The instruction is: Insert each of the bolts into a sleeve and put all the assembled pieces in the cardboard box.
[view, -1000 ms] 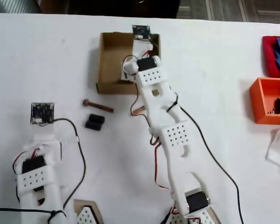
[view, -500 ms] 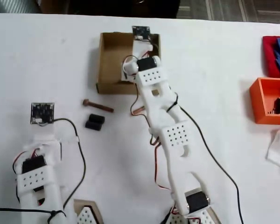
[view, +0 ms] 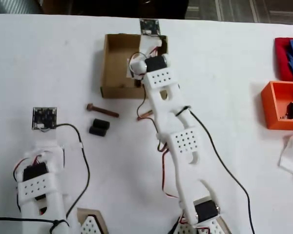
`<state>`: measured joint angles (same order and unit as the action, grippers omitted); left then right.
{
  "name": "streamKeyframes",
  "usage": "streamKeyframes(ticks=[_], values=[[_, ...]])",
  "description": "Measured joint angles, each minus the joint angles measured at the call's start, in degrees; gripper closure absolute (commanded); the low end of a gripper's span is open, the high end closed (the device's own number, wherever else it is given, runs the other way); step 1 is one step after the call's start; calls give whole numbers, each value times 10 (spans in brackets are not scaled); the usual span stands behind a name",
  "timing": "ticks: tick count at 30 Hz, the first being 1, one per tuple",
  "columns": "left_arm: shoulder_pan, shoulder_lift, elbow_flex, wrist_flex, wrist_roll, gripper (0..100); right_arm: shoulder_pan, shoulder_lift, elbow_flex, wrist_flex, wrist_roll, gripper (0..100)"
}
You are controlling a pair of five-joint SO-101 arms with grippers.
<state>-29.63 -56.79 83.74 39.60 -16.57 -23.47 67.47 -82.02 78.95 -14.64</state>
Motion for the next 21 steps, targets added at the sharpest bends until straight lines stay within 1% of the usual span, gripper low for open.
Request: streamKeyframes(ticks=[2,4,7,10,11,13,17,19,21], values=[[0,0,0,0,0,968,-2,-6,-33,37,8,872],[0,0,0,0,0,969,-7,-16,-67,79,33,872],[0,0,0,0,0,969,-27,-27,-105,142,84,872],[0,0,0,0,0,969,-55,-40,-111,200,136,872],[0,0,0,0,0,969,-65,-45,-111,206,156,872],[0,0,0,0,0,969,-84,-57,-102,210,190,872],[-10,0,0,-13,0,969,-107,-110,-55,211,207,872],[-39,0,0,-25,7,969,-124,-149,-10,211,208,872],[-81,0,0,-48,38,966,-141,-195,57,211,208,872]])
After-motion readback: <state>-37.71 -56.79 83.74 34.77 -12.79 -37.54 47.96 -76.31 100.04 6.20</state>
